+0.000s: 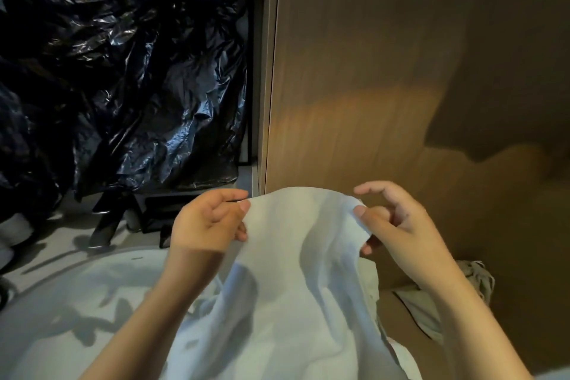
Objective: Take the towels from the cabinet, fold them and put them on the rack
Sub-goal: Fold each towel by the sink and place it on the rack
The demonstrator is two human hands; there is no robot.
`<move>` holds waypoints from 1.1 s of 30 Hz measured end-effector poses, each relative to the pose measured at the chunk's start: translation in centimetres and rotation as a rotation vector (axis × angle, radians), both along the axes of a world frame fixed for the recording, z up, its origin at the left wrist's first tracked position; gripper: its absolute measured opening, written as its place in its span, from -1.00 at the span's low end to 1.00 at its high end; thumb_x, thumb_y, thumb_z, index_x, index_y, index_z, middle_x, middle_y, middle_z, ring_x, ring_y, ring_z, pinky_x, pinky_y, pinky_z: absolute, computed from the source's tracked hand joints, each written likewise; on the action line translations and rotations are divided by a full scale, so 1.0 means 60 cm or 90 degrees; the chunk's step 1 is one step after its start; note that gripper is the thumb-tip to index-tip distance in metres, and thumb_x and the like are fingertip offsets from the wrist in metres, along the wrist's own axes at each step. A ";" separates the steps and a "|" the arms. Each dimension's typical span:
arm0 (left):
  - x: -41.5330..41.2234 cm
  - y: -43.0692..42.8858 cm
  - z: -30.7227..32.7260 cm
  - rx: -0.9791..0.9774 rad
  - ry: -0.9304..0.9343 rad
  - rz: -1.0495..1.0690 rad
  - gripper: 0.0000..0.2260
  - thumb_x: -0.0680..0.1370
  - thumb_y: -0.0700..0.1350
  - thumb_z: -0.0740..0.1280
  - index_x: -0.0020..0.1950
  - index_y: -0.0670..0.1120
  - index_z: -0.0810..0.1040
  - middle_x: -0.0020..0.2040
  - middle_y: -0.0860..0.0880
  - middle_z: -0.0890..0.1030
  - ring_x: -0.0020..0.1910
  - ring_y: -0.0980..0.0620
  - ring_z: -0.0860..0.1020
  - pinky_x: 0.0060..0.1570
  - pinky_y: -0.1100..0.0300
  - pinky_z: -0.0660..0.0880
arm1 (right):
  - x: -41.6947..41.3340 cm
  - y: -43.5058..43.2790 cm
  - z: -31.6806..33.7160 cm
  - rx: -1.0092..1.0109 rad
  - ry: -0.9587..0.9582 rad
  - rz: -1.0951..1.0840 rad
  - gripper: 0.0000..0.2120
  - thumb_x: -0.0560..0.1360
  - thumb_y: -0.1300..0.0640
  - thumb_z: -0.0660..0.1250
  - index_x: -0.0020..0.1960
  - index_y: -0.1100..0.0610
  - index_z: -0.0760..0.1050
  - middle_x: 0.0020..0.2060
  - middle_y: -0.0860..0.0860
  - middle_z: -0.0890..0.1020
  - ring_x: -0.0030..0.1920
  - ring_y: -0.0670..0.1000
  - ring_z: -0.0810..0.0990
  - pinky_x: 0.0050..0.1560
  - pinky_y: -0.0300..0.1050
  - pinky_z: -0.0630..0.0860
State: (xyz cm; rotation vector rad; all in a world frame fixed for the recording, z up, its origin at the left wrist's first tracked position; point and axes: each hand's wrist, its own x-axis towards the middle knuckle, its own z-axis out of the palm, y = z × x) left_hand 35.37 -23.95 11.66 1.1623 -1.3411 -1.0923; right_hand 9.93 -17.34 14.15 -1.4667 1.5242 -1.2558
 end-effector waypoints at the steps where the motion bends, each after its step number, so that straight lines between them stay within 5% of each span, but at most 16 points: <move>1: -0.002 0.008 0.001 0.007 0.020 -0.015 -0.91 0.55 -0.26 0.35 0.00 -0.12 0.61 -0.47 -0.06 0.58 -0.48 0.09 0.51 -0.35 0.30 0.54 | 0.007 0.000 0.001 0.010 -0.014 0.027 -0.83 0.58 0.14 0.33 0.06 -0.12 0.59 -0.44 0.15 0.51 -0.42 0.06 0.62 -0.29 -0.15 0.63; 9: -0.005 0.051 0.005 0.007 0.076 -0.039 -0.91 0.54 -0.22 0.37 -0.05 -0.09 0.67 -0.44 -0.06 0.60 -0.44 0.09 0.55 -0.32 0.37 0.50 | 0.063 -0.008 0.003 0.039 -0.140 0.074 -0.91 0.46 0.13 0.44 -0.05 0.03 0.68 -0.44 0.01 0.46 -0.36 0.02 0.58 -0.22 -0.16 0.62; 13: -0.013 0.054 0.007 0.003 0.054 -0.034 -0.90 0.54 -0.20 0.37 -0.08 -0.04 0.67 -0.36 -0.09 0.65 -0.39 0.10 0.57 -0.28 0.35 0.51 | 0.082 -0.007 0.010 0.091 -0.150 0.149 -0.65 0.27 0.05 0.53 0.05 0.04 0.68 -0.18 0.15 0.70 -0.14 0.09 0.70 0.01 -0.09 0.65; 16: -0.011 0.056 0.002 0.015 0.054 -0.019 -0.89 0.55 -0.20 0.36 -0.07 -0.02 0.67 -0.32 -0.11 0.67 -0.35 -0.01 0.59 -0.19 0.22 0.55 | 0.091 -0.010 0.009 0.105 -0.127 0.165 -0.56 0.21 0.07 0.54 0.10 0.06 0.66 -0.10 0.26 0.68 -0.08 0.16 0.69 0.12 -0.03 0.59; 20: -0.006 0.059 0.000 0.026 0.047 -0.035 -0.86 0.56 -0.19 0.35 -0.07 0.01 0.68 -0.33 -0.04 0.66 -0.31 -0.03 0.62 -0.16 0.09 0.56 | 0.103 -0.014 0.005 0.054 -0.108 0.127 -0.75 0.25 0.09 0.54 -0.07 0.01 0.71 -0.39 0.01 0.67 -0.30 -0.06 0.65 -0.07 -0.13 0.64; 23: -0.007 0.066 0.001 0.028 0.038 -0.079 -0.85 0.55 -0.23 0.34 -0.02 -0.02 0.66 -0.36 0.04 0.66 -0.34 0.11 0.61 -0.26 0.27 0.55 | 0.112 -0.014 0.004 -0.029 -0.054 0.096 -0.79 0.24 -0.03 0.52 -0.18 0.05 0.71 -0.42 0.05 0.67 -0.39 -0.04 0.64 -0.24 -0.23 0.59; 26: -0.007 0.068 0.001 0.046 0.045 -0.100 -0.83 0.55 -0.26 0.33 0.01 -0.03 0.66 -0.32 0.02 0.67 -0.31 0.09 0.61 -0.18 0.19 0.58 | 0.118 -0.015 0.003 -0.080 -0.012 0.069 -0.84 0.29 -0.04 0.53 -0.26 0.04 0.67 -0.49 0.06 0.59 -0.48 -0.05 0.53 -0.37 -0.23 0.51; 29: -0.009 0.068 0.001 0.048 0.066 -0.079 -0.83 0.55 -0.26 0.32 0.01 -0.04 0.67 -0.20 -0.06 0.71 -0.22 -0.01 0.64 -0.07 0.02 0.58 | 0.120 -0.019 0.001 -0.058 -0.023 0.089 -0.93 0.34 0.07 0.53 -0.24 0.05 0.67 -0.48 0.04 0.60 -0.47 -0.03 0.54 -0.36 -0.25 0.50; 33: -0.011 0.069 0.001 0.044 0.073 -0.055 -0.85 0.55 -0.26 0.33 0.02 -0.07 0.66 -0.17 -0.05 0.71 -0.17 -0.03 0.67 -0.08 0.03 0.60 | 0.107 -0.018 0.006 0.001 -0.082 0.157 -0.89 0.47 0.33 0.41 -0.06 0.18 0.67 -0.33 0.12 0.70 -0.34 0.02 0.67 -0.23 -0.25 0.59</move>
